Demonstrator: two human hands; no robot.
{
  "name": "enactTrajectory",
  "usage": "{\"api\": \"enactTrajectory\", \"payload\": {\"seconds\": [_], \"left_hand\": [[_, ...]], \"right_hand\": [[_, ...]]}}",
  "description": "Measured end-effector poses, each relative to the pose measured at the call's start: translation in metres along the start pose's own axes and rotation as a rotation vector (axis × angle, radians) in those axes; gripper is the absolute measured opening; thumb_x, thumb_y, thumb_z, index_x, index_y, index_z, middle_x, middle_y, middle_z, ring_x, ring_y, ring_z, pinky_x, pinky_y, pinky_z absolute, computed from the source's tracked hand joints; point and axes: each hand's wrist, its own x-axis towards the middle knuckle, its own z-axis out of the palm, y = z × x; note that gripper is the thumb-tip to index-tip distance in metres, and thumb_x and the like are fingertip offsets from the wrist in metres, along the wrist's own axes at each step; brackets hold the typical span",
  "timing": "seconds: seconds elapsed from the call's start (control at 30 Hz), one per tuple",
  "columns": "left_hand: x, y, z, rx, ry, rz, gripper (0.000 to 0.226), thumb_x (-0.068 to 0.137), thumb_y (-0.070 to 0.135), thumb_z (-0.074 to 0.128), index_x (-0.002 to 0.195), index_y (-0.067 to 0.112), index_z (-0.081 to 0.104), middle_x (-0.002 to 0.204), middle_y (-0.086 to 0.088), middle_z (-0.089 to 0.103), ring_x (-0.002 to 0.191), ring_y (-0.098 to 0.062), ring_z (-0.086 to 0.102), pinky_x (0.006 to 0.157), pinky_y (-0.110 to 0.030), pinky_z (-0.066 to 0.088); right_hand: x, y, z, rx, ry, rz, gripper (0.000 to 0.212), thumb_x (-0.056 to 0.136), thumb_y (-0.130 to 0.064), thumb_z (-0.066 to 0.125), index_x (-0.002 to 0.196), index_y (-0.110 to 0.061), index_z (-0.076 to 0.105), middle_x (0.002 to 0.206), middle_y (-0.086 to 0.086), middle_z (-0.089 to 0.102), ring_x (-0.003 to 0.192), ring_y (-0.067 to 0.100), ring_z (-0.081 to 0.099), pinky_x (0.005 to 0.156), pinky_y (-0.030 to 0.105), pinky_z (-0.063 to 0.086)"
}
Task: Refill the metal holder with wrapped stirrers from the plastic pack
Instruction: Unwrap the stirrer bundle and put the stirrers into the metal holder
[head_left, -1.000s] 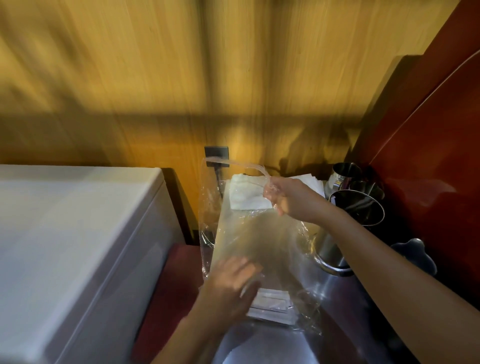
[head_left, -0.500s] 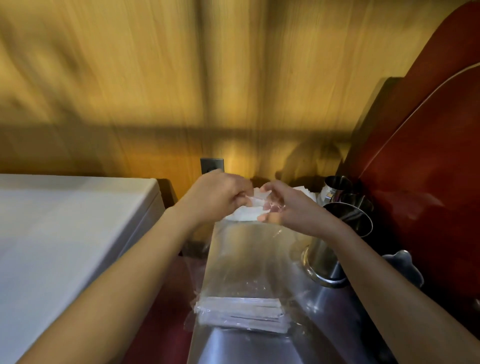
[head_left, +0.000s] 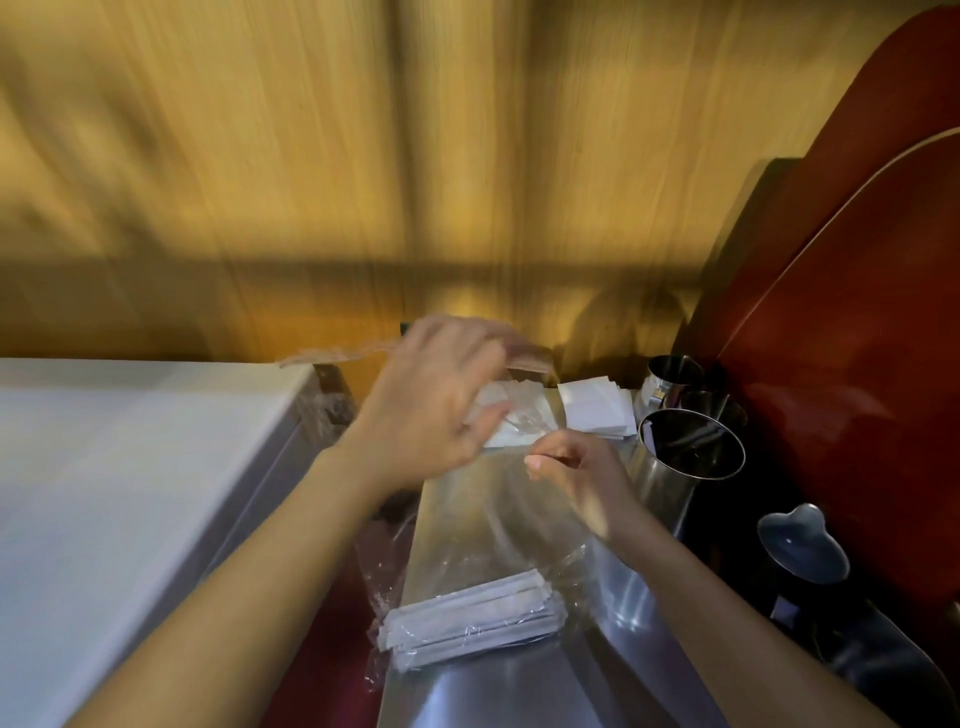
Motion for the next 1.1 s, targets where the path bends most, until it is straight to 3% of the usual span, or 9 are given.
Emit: {"api": "enactTrajectory", "payload": {"seconds": [0.07, 0.17, 0.23, 0.27, 0.37, 0.53, 0.8, 0.93, 1.1], "left_hand": [[0.011, 0.028, 0.008, 0.006, -0.03, 0.23, 0.04, 0.078, 0.021, 0.063, 0.117, 0.017, 0.056, 0.118, -0.008, 0.064, 0.111, -0.023, 0.057, 0.102, -0.036, 0.032], [0.024, 0.055, 0.023, 0.057, -0.246, 0.374, 0.033, 0.085, 0.015, 0.05, 0.117, 0.018, 0.058, 0.118, -0.007, 0.066, 0.119, -0.022, 0.054, 0.114, -0.038, 0.021], [0.03, 0.054, 0.026, 0.171, -0.438, 0.318, 0.029, 0.087, 0.025, 0.044, 0.112, 0.02, 0.057, 0.105, -0.002, 0.067, 0.112, -0.022, 0.054, 0.116, -0.04, 0.01], [0.033, 0.049, 0.025, 0.222, -0.472, 0.293, 0.026, 0.086, 0.031, 0.047, 0.108, 0.021, 0.057, 0.099, 0.0, 0.067, 0.107, -0.023, 0.055, 0.115, -0.041, 0.008], [0.044, 0.034, 0.019, 0.331, -0.475, 0.333, 0.013, 0.086, 0.023, 0.049, 0.093, 0.022, 0.06, 0.087, 0.002, 0.064, 0.097, -0.021, 0.055, 0.113, -0.042, 0.01], [0.057, 0.018, 0.009, 0.267, -0.47, 0.312, 0.019, 0.085, 0.012, 0.046, 0.082, 0.023, 0.062, 0.085, 0.005, 0.066, 0.09, -0.017, 0.057, 0.109, -0.037, 0.01], [0.072, -0.021, -0.033, 0.092, -0.471, 0.089, 0.02, 0.076, 0.006, 0.06, 0.076, 0.025, 0.062, 0.073, 0.013, 0.06, 0.085, -0.011, 0.056, 0.102, -0.036, 0.013], [0.071, -0.025, -0.039, 0.225, -0.401, 0.059, 0.01, 0.08, 0.013, 0.059, 0.088, 0.019, 0.063, 0.087, 0.003, 0.067, 0.093, -0.02, 0.057, 0.103, -0.038, 0.01], [0.06, 0.005, -0.02, 0.332, -0.257, 0.338, 0.044, 0.072, 0.035, 0.069, 0.11, 0.016, 0.059, 0.102, -0.01, 0.064, 0.1, -0.028, 0.056, 0.107, -0.047, 0.021]], "right_hand": [[0.001, -0.015, 0.018, -0.034, 0.028, 0.021, 0.022, 0.076, -0.002, 0.06, 0.067, -0.022, 0.062, 0.061, -0.012, 0.063, 0.062, -0.005, 0.057, 0.067, 0.032, 0.043], [0.001, -0.035, 0.018, 0.002, 0.156, 0.162, 0.027, 0.078, 0.017, 0.044, 0.099, 0.005, 0.056, 0.093, 0.024, 0.065, 0.089, 0.031, 0.061, 0.085, 0.052, 0.041], [-0.02, -0.022, 0.01, 0.082, -0.102, 0.104, 0.03, 0.083, 0.015, 0.044, 0.078, -0.009, 0.062, 0.072, 0.006, 0.068, 0.064, 0.012, 0.064, 0.073, 0.032, 0.047], [-0.019, -0.021, 0.01, 0.182, -0.022, 0.053, 0.036, 0.084, 0.012, 0.046, 0.068, -0.017, 0.06, 0.064, -0.003, 0.063, 0.056, 0.003, 0.06, 0.064, 0.022, 0.047], [-0.018, -0.008, -0.014, 0.164, -0.012, -0.005, 0.036, 0.079, 0.001, 0.062, 0.053, -0.024, 0.061, 0.056, -0.011, 0.057, 0.059, 0.005, 0.051, 0.061, 0.022, 0.04], [-0.018, 0.004, -0.012, 0.188, -0.006, 0.014, 0.016, 0.079, -0.012, 0.067, 0.066, -0.022, 0.067, 0.068, 0.001, 0.063, 0.07, 0.017, 0.056, 0.071, 0.037, 0.044], [-0.04, 0.03, -0.013, 0.047, -0.005, 0.104, 0.023, 0.081, -0.004, 0.064, 0.069, -0.023, 0.065, 0.066, -0.005, 0.064, 0.066, 0.007, 0.059, 0.065, 0.016, 0.046], [-0.04, 0.024, -0.01, 0.069, 0.112, 0.045, 0.021, 0.08, -0.006, 0.066, 0.066, -0.02, 0.064, 0.062, -0.006, 0.058, 0.056, -0.004, 0.05, 0.058, 0.011, 0.041], [-0.039, 0.018, -0.005, 0.106, 0.174, 0.021, 0.026, 0.076, -0.008, 0.071, 0.059, -0.025, 0.061, 0.058, -0.008, 0.055, 0.058, 0.006, 0.048, 0.059, 0.019, 0.04]]}}
